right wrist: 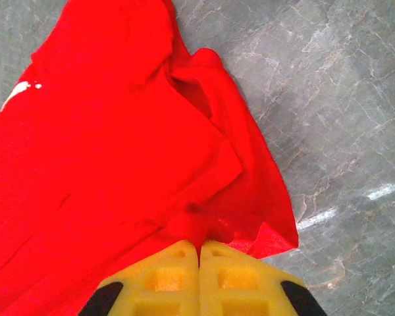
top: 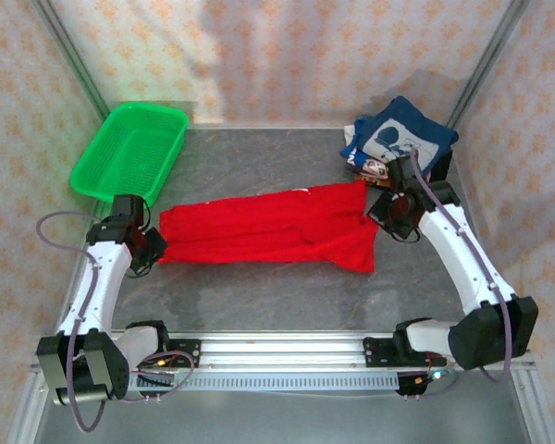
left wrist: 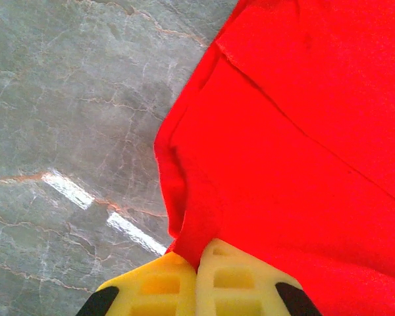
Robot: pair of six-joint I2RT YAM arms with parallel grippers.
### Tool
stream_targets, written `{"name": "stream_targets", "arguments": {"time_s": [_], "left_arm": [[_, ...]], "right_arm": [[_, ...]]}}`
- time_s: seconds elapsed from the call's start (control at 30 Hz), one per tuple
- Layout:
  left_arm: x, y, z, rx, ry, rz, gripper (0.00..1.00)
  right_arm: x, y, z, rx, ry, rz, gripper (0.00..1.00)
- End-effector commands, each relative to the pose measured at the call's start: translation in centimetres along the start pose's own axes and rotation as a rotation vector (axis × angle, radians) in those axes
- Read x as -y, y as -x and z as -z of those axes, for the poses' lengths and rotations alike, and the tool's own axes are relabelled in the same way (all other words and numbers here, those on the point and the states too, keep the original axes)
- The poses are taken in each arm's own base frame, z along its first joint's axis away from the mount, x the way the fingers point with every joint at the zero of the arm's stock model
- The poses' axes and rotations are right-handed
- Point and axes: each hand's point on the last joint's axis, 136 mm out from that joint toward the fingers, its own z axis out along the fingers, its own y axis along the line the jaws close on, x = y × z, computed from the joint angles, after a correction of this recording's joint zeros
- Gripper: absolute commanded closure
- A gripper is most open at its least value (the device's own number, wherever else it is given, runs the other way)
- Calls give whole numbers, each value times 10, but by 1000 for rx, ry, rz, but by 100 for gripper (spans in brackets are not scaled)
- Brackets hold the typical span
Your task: Fold and stack the t-shirts
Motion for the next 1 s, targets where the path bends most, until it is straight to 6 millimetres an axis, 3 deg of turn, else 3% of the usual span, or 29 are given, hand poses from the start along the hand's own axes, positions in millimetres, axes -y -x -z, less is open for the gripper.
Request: {"name": "stream_targets", "arguments": {"time_s": [0.0, 0.6, 0.97], "left_arm": [[-4, 13, 0, 38, 39, -10, 100], [-4, 35, -18, 34, 131, -71, 100], [5, 58, -35, 35, 170, -109, 100]], "right_arm": [[-7, 19, 1, 49, -7, 51, 100], [-48, 59, -36, 9, -39, 157, 100], [-54, 68, -60, -25, -87, 193, 100]]}}
